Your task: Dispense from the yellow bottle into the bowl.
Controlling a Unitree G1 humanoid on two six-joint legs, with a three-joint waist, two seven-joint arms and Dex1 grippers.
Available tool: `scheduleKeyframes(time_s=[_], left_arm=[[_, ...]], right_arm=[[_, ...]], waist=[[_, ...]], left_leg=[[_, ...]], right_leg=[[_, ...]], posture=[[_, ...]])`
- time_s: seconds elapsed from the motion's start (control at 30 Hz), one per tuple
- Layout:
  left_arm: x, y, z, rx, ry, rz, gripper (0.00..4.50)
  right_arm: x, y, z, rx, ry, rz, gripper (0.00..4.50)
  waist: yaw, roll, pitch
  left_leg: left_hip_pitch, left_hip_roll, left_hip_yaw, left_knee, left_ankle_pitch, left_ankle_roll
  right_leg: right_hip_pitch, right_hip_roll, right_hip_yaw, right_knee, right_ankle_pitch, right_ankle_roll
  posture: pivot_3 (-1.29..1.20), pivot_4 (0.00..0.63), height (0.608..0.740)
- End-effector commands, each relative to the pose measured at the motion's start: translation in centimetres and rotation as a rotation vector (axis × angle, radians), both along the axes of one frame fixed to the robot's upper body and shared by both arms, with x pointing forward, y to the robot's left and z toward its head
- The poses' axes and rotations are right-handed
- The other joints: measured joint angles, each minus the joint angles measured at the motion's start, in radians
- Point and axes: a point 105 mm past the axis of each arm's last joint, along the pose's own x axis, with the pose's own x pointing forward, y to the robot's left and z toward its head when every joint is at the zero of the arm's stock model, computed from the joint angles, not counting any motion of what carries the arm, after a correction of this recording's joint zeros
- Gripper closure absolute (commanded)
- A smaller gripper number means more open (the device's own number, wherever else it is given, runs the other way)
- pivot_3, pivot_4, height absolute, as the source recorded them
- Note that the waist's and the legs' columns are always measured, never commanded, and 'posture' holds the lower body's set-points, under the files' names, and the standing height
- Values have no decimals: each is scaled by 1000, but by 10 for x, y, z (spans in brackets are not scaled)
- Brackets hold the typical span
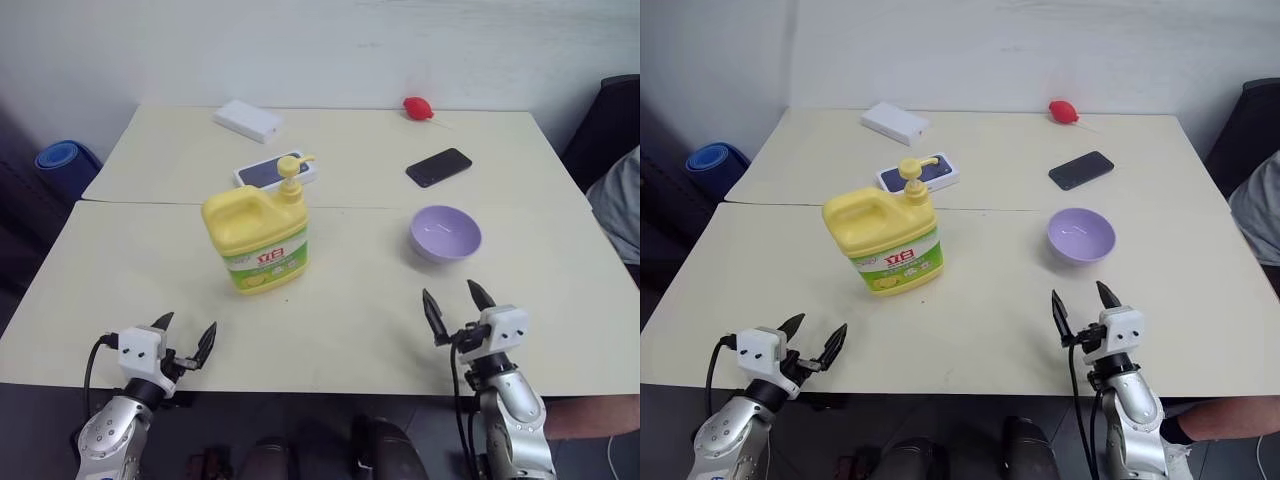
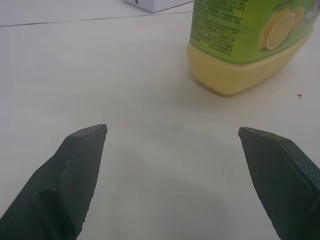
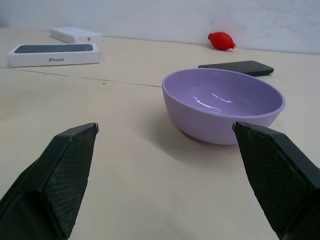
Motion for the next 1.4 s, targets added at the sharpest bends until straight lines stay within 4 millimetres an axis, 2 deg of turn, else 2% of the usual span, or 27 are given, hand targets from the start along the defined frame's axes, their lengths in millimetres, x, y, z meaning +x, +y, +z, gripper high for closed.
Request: scheduleKeyframes(time_s=[0.03,0.1,0.13,0.23,0.37,0.47,0.53,0.6,0.67,0.73,0.83,0.93,1.07,1.2,1.4], left_arm=[[1,-5,10,33,1,-61,26],[5,-5,26,-34,-57,-64,26],[5,-5,41,-93,-120,-79,26],[-8,-28,70,-122,-141,-357,26],[-34,-56,87,-87,10,-754,26],[-32,-59,111,-98,-10,-841,26],[-25,-62,127,-124,-34,-879,26],[-23,-69,140,-235,-18,-927,26],[-19,-82,143,-232,-2,-987,26],[-16,-92,142,-214,6,-1020,26],[-8,-100,143,-187,-17,-1028,26],[-2,-104,147,-173,-51,-1022,26],[0,-107,150,-169,-72,-1019,26],[-3,-108,148,-173,-61,-1011,26],[-5,-110,145,-169,-68,-993,26]], right_arm=[[-1,-5,11,-12,-37,3,0],[-4,-12,20,-2,-54,-5,0],[-8,-19,27,-6,-67,-12,0],[-21,-35,37,-50,-60,-4,0],[-37,-63,32,-169,13,30,0],[-36,-69,32,-255,34,87,0],[-20,-65,46,-283,9,142,0],[-4,-45,52,-347,46,298,0],[24,-26,64,-341,86,406,0],[50,-16,80,-330,89,424,0],[81,-3,75,-337,219,466,0],[101,3,66,-381,318,469,0],[116,7,60,-371,408,451,0],[124,11,60,-369,413,416,0],[130,5,39,-355,459,368,0]], waist=[[1,0,0],[3,0,0],[4,0,0],[3,0,0],[0,2,-1],[0,2,0],[-3,2,0],[-9,3,0],[-16,4,0],[-24,3,1],[-23,4,1],[-15,4,1],[-15,3,1],[-20,4,1],[-23,4,1]], left_leg=[[0,0,0,0,0,0],[0,0,0,0,0,0],[0,0,0,0,0,0],[-1,0,-1,0,0,0],[1,0,-1,0,0,0],[2,0,0,1,0,0],[4,0,0,1,0,-1],[5,0,1,1,1,-2],[7,0,2,0,1,-2],[7,1,1,0,2,-3],[5,0,1,-1,2,-4],[-2,0,-3,0,2,-4],[-3,-3,-2,1,3,-1],[-3,-3,-2,1,4,-1],[-2,-3,-2,1,4,-1]], right_leg=[[0,0,0,0,0,0],[0,0,0,0,0,0],[0,0,0,1,0,0],[0,-1,0,1,0,0],[2,0,0,0,0,0],[3,0,0,-2,0,-1],[4,0,1,-1,0,-1],[4,1,2,0,0,-1],[4,1,4,2,-1,-1],[4,2,3,2,-1,-2],[3,3,1,6,-2,-3],[-1,6,-4,4,-2,-3],[0,5,-3,2,0,-1],[1,4,-2,1,1,1],[1,5,-3,1,1,1]], posture=[[0,150,740],[0,150,740],[0,150,740],[0,150,740],[0,150,740],[0,150,740],[0,150,740],[0,150,740],[0,150,740],[0,150,740],[0,150,740],[0,150,740],[0,150,740],[0,150,740],[0,150,740]])
